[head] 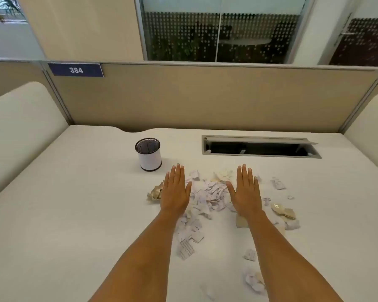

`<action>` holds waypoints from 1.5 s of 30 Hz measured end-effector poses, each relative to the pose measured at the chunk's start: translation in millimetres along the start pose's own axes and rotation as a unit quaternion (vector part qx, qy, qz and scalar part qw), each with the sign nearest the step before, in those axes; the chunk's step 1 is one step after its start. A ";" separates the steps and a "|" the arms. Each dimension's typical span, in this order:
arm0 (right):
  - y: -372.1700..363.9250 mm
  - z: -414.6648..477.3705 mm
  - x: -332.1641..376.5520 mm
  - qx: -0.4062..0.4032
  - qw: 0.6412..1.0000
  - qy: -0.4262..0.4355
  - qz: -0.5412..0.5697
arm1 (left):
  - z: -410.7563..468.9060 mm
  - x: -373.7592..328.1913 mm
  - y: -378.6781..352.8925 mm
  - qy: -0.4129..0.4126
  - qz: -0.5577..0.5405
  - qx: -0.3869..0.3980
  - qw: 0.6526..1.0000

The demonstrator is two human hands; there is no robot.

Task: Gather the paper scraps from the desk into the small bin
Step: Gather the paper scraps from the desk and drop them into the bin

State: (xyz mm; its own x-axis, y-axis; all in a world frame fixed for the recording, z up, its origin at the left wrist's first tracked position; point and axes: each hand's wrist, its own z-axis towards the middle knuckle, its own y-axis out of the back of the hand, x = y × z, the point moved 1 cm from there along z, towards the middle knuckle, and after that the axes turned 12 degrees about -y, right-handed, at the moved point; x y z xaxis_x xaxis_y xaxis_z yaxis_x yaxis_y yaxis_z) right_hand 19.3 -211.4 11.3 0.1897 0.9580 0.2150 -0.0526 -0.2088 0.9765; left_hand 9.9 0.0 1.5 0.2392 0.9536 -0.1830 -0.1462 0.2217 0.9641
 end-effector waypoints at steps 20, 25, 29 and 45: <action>-60.0 -11.1 -7.5 0.060 0.998 0.007 -0.036 | -20.5 0.9 -52.6 0.011 -0.019 0.057 0.998; -60.2 -10.9 -7.4 0.056 0.998 0.008 -0.034 | -19.9 1.4 -54.6 0.016 -0.017 0.064 0.998; -58.7 -9.9 -8.1 0.063 0.998 0.005 -0.018 | -19.4 -0.5 -52.8 0.021 -0.030 0.064 0.997; -42.4 -3.7 9.2 0.022 0.987 0.024 0.159 | -8.5 -8.2 -41.4 0.010 -0.086 -0.017 0.996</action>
State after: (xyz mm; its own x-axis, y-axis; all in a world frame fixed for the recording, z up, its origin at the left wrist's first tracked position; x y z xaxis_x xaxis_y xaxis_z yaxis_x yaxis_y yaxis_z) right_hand 19.6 -193.0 -28.1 0.1241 0.8507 0.5108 -0.0592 -0.5075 0.8596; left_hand 5.8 -15.3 -38.6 0.2451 0.9047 -0.3485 -0.1376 0.3883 0.9112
